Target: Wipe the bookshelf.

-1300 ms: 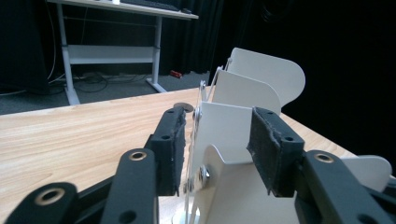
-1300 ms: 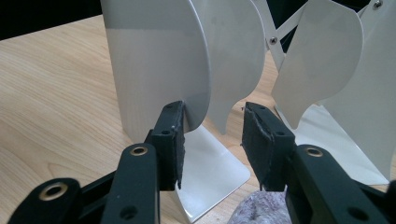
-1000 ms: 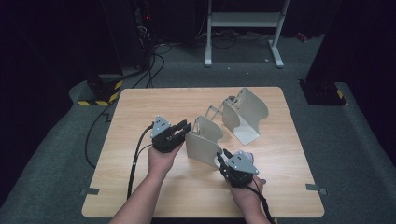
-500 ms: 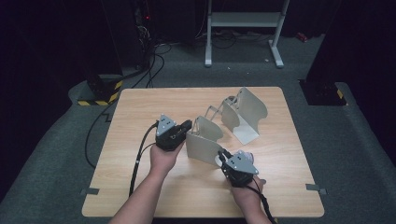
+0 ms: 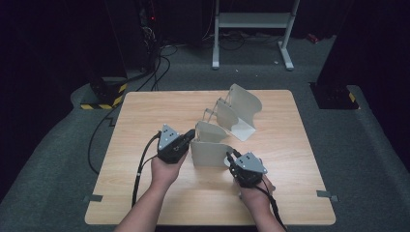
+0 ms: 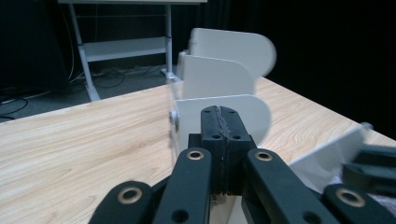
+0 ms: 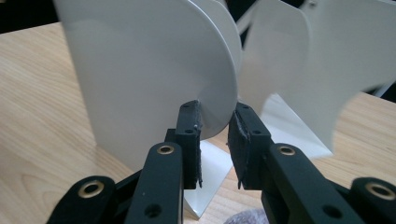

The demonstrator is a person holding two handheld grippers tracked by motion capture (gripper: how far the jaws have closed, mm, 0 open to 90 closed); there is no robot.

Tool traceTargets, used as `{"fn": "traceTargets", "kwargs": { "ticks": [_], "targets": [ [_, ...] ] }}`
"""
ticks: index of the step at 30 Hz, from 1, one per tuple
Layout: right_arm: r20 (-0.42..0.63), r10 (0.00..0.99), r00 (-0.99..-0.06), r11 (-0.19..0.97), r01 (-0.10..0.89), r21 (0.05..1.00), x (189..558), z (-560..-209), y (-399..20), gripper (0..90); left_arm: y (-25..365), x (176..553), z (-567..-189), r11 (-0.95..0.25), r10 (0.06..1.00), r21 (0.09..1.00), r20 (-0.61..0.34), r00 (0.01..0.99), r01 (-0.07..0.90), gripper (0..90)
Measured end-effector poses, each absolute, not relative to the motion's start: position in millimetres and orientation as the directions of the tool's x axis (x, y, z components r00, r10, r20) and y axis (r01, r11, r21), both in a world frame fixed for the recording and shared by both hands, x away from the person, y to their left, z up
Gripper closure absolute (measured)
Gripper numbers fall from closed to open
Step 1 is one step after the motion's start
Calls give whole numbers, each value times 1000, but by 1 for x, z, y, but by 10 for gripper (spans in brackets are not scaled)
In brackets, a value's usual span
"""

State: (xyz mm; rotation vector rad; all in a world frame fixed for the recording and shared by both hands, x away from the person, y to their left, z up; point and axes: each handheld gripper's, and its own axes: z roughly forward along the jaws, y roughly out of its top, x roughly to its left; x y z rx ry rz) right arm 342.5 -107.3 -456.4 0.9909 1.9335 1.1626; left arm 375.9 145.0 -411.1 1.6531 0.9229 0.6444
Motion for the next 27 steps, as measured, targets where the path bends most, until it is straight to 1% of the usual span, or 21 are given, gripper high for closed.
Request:
{"fn": "traceTargets", "kwargs": {
  "ticks": [2, 6, 7, 9, 11, 13, 15, 17, 18, 21, 22, 25, 27],
  "targets": [
    [-156, 861, -485, 318, 273, 908, 346, -456, -107, 752, 148, 375, -411, -104, 844, 964, -45, 535, 246, 896],
    [-145, 871, -470, 309, 294, 904, 351, -458, -108, 715, 165, 376, -416, -31, 889, 976, -71, 451, 216, 873],
    [-144, 872, -469, 308, 296, 904, 351, -458, -109, 711, 171, 378, -419, -21, 901, 975, -77, 426, 219, 869],
    [-145, 873, -466, 308, 296, 904, 350, -458, -110, 707, 175, 385, -428, -24, 908, 967, -84, 410, 252, 861],
    [-139, 875, -463, 302, 299, 905, 350, -459, -111, 704, 173, 395, -439, -46, 900, 951, -93, 425, 306, 855],
    [-138, 877, -461, 301, 300, 905, 349, -459, -111, 699, 165, 400, -448, -77, 888, 941, -86, 452, 329, 843],
    [-138, 877, -460, 301, 303, 904, 349, -459, -112, 695, 156, 401, -452, -87, 874, 940, -87, 477, 331, 842],
    [-137, 878, -458, 299, 304, 905, 348, -459, -114, 689, 151, 398, -453, -83, 872, 942, -89, 481, 326, 872],
    [-139, 879, -456, 300, 303, 905, 348, -458, -115, 689, 151, 397, -454, -80, 866, 942, -97, 490, 327, 872],
    [-142, 883, -448, 299, 303, 905, 348, -458, -119, 688, 142, 387, -455, -107, 848, 944, -78, 524, 312, 873],
    [-142, 886, -442, 297, 304, 905, 348, -458, -121, 688, 138, 383, -455, -111, 840, 945, -76, 536, 308, 873],
    [-134, 902, -409, 277, 314, 908, 348, -459, -130, 649, 125, 372, -455, -119, 816, 950, -71, 573, 289, 878],
    [-116, 914, -389, 253, 325, 911, 349, -459, -141, 647, 119, 368, -454, -117, 802, 954, -74, 593, 277, 857]
  ]
}}
